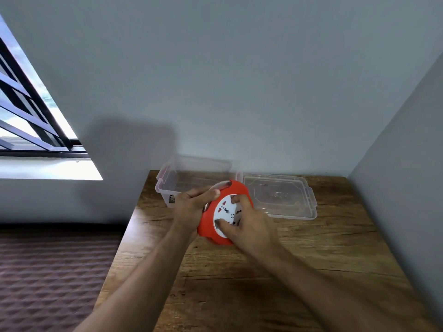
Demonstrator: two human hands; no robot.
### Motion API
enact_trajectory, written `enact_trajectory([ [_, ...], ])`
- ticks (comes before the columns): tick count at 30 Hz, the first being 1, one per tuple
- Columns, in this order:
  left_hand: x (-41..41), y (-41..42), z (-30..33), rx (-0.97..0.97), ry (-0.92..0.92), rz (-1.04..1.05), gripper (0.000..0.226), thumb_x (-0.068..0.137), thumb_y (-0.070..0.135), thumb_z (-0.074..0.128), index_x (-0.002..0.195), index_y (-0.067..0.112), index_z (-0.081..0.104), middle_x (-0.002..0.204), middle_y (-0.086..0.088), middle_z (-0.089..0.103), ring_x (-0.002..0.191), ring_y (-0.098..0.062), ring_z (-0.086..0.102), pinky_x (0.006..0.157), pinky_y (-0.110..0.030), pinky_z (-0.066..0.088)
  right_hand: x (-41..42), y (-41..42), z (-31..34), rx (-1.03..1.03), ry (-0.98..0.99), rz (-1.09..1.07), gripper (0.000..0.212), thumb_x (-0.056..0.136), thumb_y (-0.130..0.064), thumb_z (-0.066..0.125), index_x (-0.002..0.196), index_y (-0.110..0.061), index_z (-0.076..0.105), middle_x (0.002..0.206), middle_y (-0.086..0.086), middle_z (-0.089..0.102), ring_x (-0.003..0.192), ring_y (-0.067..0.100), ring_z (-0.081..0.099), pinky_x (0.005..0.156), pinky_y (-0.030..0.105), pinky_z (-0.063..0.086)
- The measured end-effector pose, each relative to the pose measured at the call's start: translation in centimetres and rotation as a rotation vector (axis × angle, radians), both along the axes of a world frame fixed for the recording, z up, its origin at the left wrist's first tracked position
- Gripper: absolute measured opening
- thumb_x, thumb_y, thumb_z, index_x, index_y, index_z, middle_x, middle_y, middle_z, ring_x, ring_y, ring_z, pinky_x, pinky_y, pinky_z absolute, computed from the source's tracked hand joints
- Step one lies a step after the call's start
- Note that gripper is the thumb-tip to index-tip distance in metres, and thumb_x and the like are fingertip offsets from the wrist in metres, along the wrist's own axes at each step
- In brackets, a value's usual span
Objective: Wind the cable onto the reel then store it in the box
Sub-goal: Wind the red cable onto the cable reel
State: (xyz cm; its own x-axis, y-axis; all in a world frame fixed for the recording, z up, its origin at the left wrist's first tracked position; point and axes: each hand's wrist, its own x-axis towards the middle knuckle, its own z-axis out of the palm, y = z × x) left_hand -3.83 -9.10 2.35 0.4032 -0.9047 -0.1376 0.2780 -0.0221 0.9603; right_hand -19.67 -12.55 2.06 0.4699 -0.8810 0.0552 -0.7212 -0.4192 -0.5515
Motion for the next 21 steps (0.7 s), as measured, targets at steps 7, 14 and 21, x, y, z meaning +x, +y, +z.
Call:
enact_trajectory([
  [7,0.8,0.5,-1.1,0.158,0.09,0.011,0.015,0.086,0.008,0.073,0.084,0.014,0.086,0.084,-0.016,0.082,0.071,-0.03,0.078,0.062,-0.039,0.065,-2.9,-1.7,0.5,-0.27,0.292,0.331,0.059,0.097,-0.041,0.058,0.148,-0.04,0.03,0.131,0.005,0.064,0.103,0.026,0.068,0.079,0.04,0.061],
  [14,2.1,0.2,-1.1,0.358,-0.122,-0.26,0.006,0.079,0.02,0.082,0.078,0.015,0.084,0.084,-0.016,0.08,0.072,-0.029,0.077,0.069,-0.039,0.063,-4.4,-2.2,1.0,-0.343,0.66,0.907,0.069,0.1,-0.018,0.056,0.151,-0.048,0.02,0.159,0.016,0.025,0.085,0.032,0.067,0.066,0.041,0.061],
  [21,1.1,0.8,-1.1,0.353,-0.098,-0.147,0.039,0.075,0.019,0.086,0.107,-0.002,0.076,0.1,-0.025,0.08,0.094,-0.046,0.077,0.082,-0.053,0.064,-2.5,-0.4,0.2,-0.322,0.712,0.8,0.06,0.104,-0.044,0.041,0.153,-0.046,0.007,0.155,0.023,0.031,0.103,0.04,0.064,0.073,0.043,0.059],
])
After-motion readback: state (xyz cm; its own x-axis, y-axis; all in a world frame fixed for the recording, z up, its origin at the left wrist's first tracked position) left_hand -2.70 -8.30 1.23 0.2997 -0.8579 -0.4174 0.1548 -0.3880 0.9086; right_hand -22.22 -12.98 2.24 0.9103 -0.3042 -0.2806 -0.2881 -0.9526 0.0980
